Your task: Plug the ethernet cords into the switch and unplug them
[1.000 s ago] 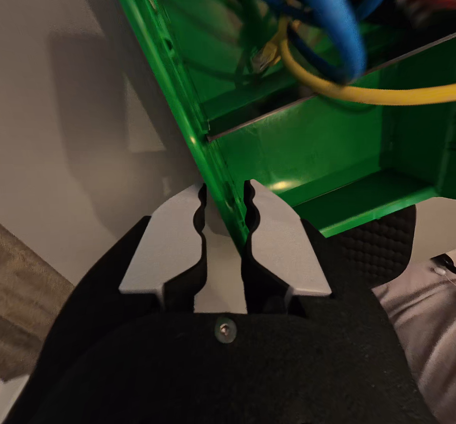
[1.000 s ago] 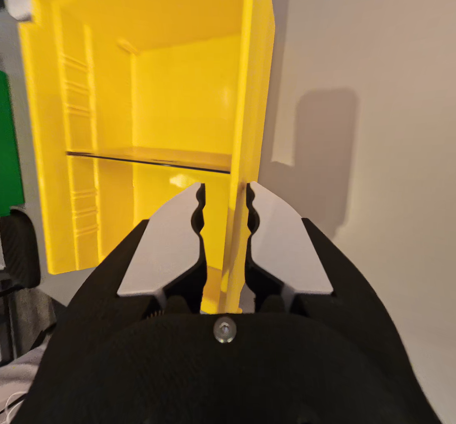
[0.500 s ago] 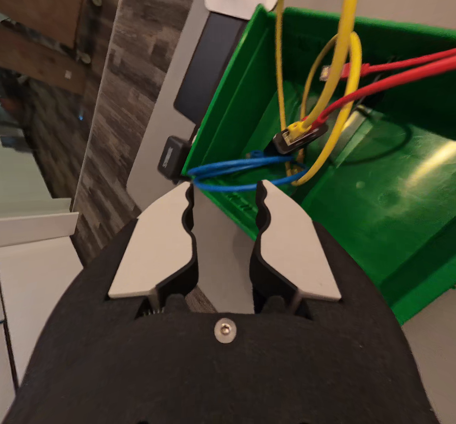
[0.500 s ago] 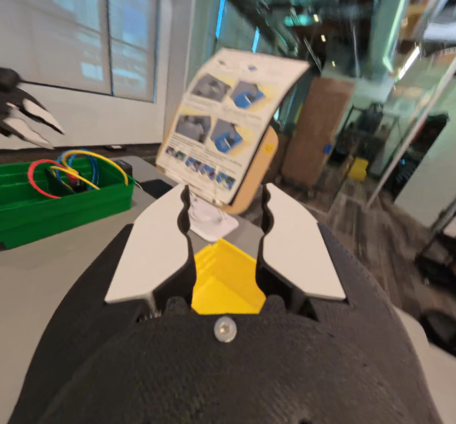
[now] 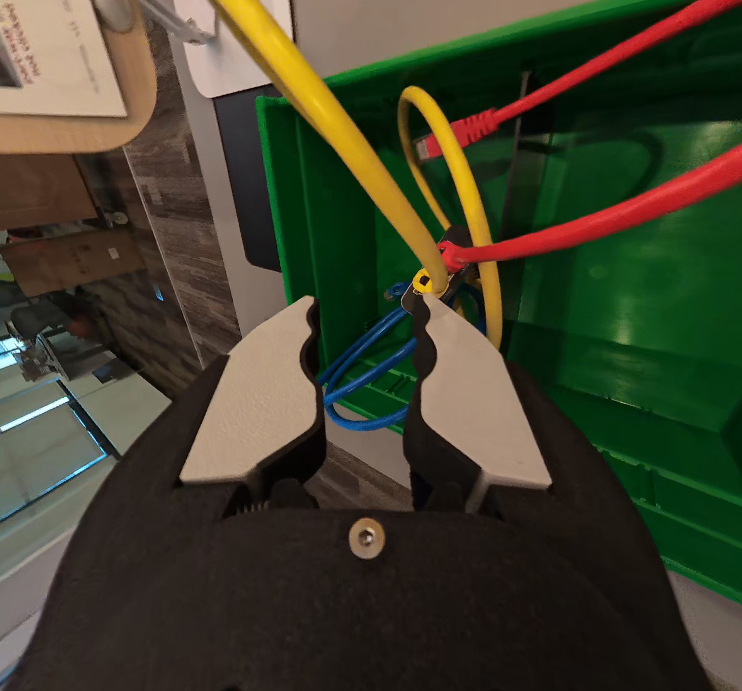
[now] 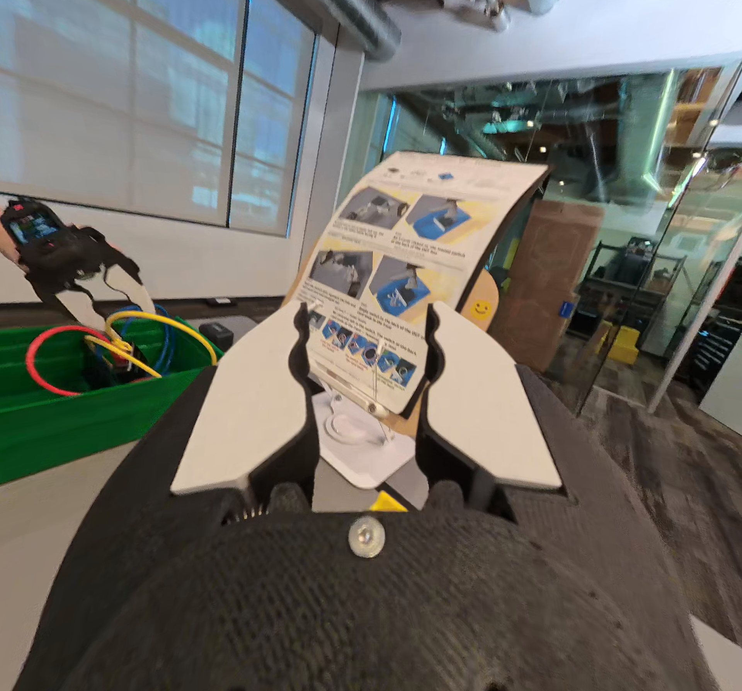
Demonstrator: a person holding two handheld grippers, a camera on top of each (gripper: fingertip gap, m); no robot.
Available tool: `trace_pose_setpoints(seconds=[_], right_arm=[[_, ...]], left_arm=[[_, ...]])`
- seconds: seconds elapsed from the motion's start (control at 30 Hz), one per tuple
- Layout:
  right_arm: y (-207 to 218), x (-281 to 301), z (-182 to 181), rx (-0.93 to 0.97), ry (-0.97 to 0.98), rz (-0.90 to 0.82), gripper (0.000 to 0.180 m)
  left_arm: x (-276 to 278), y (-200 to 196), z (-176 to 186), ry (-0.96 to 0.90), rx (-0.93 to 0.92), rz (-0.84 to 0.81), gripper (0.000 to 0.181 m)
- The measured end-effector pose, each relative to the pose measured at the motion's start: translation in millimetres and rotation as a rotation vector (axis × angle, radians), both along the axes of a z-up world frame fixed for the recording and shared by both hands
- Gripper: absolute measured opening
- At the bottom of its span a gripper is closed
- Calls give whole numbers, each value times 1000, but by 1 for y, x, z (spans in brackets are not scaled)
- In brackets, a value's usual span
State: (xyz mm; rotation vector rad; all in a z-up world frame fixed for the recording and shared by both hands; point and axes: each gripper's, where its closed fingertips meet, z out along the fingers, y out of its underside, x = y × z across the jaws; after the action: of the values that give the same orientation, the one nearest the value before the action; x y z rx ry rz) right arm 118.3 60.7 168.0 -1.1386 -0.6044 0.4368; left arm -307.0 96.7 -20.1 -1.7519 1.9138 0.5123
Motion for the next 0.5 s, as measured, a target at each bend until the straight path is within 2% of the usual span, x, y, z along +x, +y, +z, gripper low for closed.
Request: trace_pose_setpoints(seconds=[0.2,0.5], right_arm=[[-1,8,0,51,-6,-53,44],[-14,-4,7,62,-46,-18,44]], left_arm=[[-5,-5,-12,82,-91,-4,41],[-15,-2,-22,160,-118,9,40]])
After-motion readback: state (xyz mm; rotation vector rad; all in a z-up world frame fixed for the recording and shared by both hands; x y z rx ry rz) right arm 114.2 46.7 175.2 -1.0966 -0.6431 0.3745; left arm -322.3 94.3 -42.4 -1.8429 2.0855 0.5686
